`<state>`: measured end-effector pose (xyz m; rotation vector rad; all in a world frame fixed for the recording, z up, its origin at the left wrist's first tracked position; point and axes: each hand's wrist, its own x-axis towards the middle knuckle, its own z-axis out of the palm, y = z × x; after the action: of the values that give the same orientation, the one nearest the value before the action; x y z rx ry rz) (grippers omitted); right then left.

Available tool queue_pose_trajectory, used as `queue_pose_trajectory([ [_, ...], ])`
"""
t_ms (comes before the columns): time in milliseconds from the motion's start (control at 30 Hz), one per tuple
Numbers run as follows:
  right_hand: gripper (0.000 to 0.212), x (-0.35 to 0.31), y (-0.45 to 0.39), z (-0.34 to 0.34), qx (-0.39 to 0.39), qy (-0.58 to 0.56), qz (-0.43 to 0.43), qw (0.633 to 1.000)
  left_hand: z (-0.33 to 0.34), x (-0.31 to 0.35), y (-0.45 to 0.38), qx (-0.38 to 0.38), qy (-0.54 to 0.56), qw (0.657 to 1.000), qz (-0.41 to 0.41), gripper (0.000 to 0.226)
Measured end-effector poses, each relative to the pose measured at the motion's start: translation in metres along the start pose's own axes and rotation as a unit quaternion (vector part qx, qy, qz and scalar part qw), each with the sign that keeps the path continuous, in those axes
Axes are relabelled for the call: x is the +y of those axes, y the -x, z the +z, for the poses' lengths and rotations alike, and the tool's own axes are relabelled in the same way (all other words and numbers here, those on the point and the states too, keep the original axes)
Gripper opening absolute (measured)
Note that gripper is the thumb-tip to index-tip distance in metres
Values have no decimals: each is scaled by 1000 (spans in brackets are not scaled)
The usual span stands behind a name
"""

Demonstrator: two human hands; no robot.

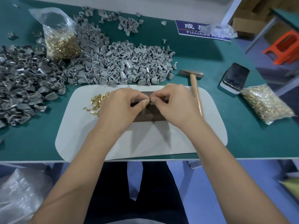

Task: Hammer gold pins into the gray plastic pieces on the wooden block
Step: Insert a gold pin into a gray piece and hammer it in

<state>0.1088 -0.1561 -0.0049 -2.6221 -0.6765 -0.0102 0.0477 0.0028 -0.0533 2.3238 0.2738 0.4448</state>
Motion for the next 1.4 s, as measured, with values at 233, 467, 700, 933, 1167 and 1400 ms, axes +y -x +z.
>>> queue_pose_trajectory([
  [233,16,2,8,11,45,6,-17,999,-1,4,1,-2,-15,1000,0,9],
  [467,15,5,5,14,40,-42,6,998,-1,5,1,-2,-8,1000,-1,8],
  [700,15,2,1,7,10,-33,24,999,-2,6,-1,-5,-41,999,21,9],
  [933,16,6,7,10,10,-55,7,998,8,16,11,47,-79,995,29,6],
  [1167,21,60,9,-4,211,-76,131,966,8,11,9,52,-82,995,28,8],
  [1400,34,81,-7,9,38,48,233,970,13,9,15,68,-43,996,35,11],
])
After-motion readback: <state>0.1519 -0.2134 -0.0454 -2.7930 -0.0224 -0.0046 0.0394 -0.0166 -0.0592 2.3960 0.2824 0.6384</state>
